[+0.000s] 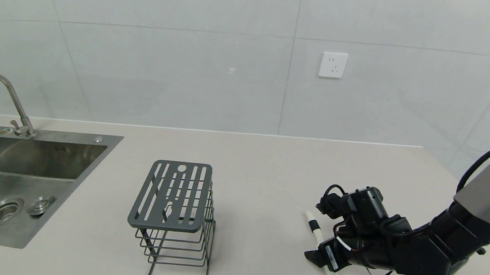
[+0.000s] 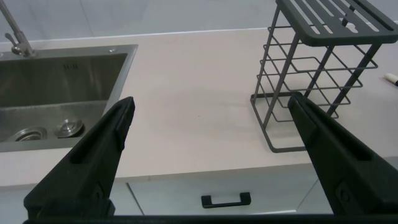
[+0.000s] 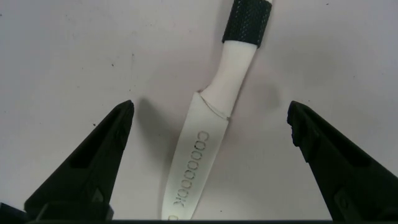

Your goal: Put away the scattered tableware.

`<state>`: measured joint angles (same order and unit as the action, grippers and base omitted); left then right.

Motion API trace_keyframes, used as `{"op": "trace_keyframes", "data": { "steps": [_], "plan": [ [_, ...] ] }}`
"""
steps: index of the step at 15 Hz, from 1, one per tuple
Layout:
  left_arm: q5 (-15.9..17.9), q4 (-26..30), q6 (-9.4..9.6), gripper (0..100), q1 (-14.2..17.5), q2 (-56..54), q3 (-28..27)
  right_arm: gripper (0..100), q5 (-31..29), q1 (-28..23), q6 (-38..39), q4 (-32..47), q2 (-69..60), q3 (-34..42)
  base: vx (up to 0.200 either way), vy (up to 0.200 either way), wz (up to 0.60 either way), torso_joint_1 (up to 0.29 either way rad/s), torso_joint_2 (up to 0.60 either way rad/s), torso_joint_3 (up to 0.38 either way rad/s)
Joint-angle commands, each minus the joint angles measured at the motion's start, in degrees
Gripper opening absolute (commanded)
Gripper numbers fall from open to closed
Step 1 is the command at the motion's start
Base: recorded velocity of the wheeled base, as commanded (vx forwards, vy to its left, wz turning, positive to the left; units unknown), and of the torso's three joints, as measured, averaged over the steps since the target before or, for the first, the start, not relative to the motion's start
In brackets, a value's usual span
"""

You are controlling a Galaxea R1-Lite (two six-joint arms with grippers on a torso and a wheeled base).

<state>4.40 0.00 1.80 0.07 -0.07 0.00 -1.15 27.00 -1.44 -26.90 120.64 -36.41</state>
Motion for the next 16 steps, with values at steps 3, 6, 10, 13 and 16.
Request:
{"op": "trace_keyframes", "data": {
  "steps": [3,6,10,13,16],
  "plan": [
    [0.0,0.0,-0.05,100,0.0,0.1,0.0,100,0.0,0.1,-0.4,0.0,0.2,-0.1,0.000,0.000,0.00,0.000,0.00,0.000],
    [0.0,0.0,0.04,100,0.0,0.1,0.0,100,0.0,0.0,-0.5,0.0,0.7,-0.5,0.000,0.000,0.00,0.000,0.00,0.000],
    [0.0,0.0,0.04,100,0.0,0.1,0.0,100,0.0,0.2,-0.6,0.1,3.2,-1.6,0.000,0.000,0.00,0.000,0.00,0.000],
    [0.0,0.0,-0.05,100,0.0,0.1,0.0,0,-0.1,-0.2,-0.5,0.2,4.0,-1.4,0.000,0.000,0.00,0.000,0.00,0.000],
    [0.0,0.0,-0.05,100,0.0,0.1,0.0,0,-0.1,-0.6,-0.5,0.2,4.0,-0.7,0.000,0.000,0.00,0.000,0.00,0.000]
  ]
}}
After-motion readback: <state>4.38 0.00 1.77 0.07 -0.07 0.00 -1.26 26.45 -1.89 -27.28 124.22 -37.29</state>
